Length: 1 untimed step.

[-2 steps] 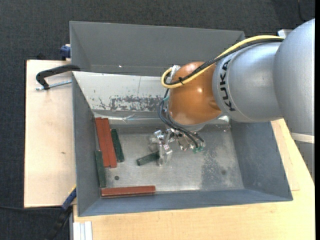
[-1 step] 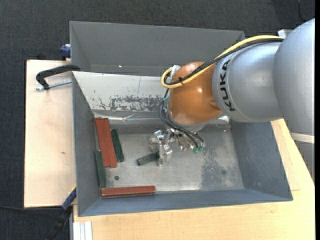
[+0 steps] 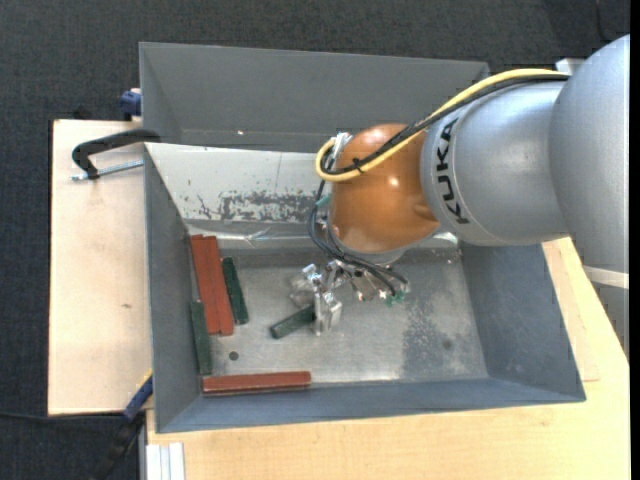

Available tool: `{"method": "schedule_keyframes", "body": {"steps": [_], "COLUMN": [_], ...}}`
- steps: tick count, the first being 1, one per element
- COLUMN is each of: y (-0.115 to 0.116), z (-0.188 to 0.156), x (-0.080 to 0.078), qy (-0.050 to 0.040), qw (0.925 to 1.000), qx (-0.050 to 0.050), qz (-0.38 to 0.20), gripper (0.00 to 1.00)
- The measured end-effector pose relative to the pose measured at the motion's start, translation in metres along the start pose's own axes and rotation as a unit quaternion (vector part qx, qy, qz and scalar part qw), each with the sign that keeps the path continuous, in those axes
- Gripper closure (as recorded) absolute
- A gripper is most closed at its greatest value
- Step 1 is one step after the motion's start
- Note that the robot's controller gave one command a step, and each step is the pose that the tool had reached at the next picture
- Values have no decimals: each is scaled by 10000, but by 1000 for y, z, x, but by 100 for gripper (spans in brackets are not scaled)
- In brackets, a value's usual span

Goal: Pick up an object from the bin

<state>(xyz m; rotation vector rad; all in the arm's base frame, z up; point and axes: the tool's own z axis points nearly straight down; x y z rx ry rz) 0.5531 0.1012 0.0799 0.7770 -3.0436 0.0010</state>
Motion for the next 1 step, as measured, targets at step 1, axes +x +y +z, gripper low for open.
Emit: {"method": "schedule_keyframes", "body": {"steps": [1], "y": [-6], "z": [-144], "x": [-2], "qy": [-38], "qw": [9987], "qx": [0], "qz": [-512], "gripper": [100]}}
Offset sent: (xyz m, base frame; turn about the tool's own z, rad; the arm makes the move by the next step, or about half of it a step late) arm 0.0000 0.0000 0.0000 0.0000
